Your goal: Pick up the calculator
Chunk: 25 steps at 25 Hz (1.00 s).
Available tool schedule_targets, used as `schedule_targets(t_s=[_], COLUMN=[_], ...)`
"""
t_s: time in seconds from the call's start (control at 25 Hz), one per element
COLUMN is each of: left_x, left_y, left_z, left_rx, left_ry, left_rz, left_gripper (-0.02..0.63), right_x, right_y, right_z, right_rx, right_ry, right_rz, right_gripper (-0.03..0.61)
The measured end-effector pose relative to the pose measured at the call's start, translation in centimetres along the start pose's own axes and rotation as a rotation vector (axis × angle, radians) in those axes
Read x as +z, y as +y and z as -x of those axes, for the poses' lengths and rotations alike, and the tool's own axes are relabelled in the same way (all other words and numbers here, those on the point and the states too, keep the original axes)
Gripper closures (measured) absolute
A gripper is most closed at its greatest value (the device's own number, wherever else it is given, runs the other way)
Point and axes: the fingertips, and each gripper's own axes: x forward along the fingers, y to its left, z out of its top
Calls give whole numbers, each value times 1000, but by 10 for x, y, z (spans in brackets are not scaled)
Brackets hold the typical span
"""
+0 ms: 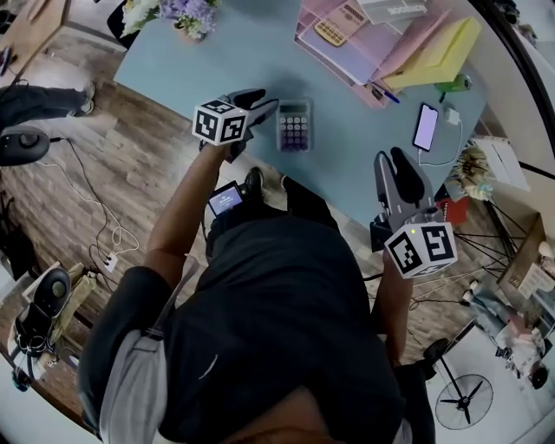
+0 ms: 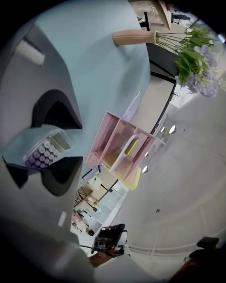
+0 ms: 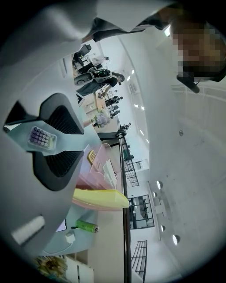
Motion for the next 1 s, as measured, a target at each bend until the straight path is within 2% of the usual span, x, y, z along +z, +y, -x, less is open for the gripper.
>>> schedule_targets(t_s=[0.52,1.0], left_x=[-42,-72], left_y=[23,33], left_z=[-52,-74], left_rx=[14,26], left_ry=[147,246], left_rz=[40,74], left_gripper=[393,393], right_x=[-12,-23], right_y=[-21,-26], right_z=[-15,-27], right_rx=[15,21], right_ry=[45,81], right_rz=[-32,-57], right_gripper=[480,480])
